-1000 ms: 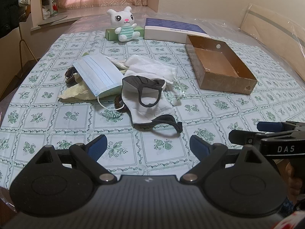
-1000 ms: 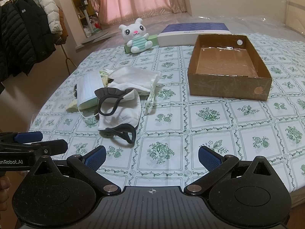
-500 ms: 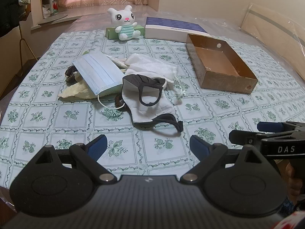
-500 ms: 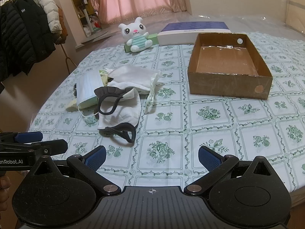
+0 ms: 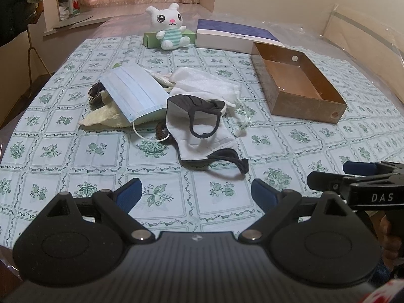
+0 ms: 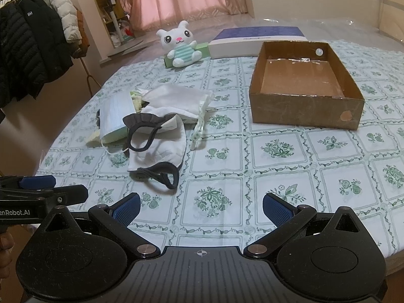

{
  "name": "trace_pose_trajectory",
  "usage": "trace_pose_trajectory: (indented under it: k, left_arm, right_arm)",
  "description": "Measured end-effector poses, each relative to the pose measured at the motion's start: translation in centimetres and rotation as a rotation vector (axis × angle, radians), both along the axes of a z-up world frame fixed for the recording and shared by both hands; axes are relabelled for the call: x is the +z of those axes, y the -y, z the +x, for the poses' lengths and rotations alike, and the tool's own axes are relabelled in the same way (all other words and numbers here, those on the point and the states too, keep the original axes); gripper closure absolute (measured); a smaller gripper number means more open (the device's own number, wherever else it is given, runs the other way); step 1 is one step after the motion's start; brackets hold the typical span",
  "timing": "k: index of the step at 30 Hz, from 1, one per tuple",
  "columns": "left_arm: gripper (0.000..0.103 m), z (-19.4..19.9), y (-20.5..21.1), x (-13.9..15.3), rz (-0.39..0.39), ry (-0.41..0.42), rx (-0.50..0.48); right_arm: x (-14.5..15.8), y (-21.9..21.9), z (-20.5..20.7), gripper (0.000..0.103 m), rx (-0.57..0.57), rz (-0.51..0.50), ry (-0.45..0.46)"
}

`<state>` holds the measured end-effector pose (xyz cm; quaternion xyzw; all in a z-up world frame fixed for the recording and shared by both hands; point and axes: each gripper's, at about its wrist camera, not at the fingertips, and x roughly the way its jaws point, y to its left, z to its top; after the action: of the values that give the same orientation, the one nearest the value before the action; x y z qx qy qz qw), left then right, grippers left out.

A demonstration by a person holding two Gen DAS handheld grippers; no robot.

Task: Organize soft objects
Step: 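Reach the right gripper to the black face mask and grasp it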

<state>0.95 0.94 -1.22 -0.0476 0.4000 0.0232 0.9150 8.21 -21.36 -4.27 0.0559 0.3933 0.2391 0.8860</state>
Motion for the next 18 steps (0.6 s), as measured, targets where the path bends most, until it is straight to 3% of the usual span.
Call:
trace_pose_trajectory:
  k: [18]
  left_arm:
    - [0.013,3.0,-4.2,-1.4,-0.009,-0.007,0.081]
  right_arm:
    - [-0.8,-2.1,5.1,0.001,0.05,0.085,0.036]
